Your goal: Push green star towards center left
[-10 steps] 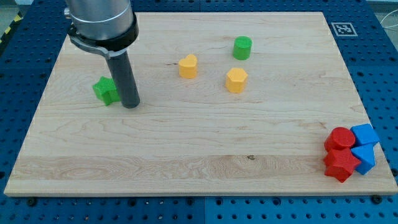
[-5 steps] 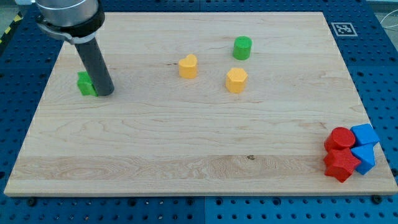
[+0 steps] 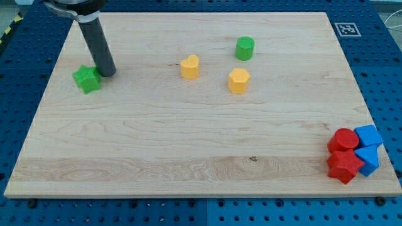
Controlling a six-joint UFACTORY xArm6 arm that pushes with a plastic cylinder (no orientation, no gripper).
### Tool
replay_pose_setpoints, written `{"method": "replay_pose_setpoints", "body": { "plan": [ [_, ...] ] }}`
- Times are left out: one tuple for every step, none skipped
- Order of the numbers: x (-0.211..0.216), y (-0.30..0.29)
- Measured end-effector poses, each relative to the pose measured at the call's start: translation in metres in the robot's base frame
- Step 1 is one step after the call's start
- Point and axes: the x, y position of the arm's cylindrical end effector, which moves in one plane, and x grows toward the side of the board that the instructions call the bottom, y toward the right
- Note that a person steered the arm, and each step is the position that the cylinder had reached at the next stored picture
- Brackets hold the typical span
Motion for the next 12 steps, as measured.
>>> {"method": "replay_pose_setpoints", "body": {
  "plan": [
    [0.000, 0.000],
    [0.000, 0.000],
    [0.001, 0.010],
    [0.018, 0.010],
    [0.036, 0.009],
    [0.039, 0.007],
    [0.039, 0.023],
    [0.024, 0.031],
    [0.000, 0.022],
    [-0.015, -0.010],
    [-0.015, -0.047],
    [-0.014, -0.049]
  ]
}}
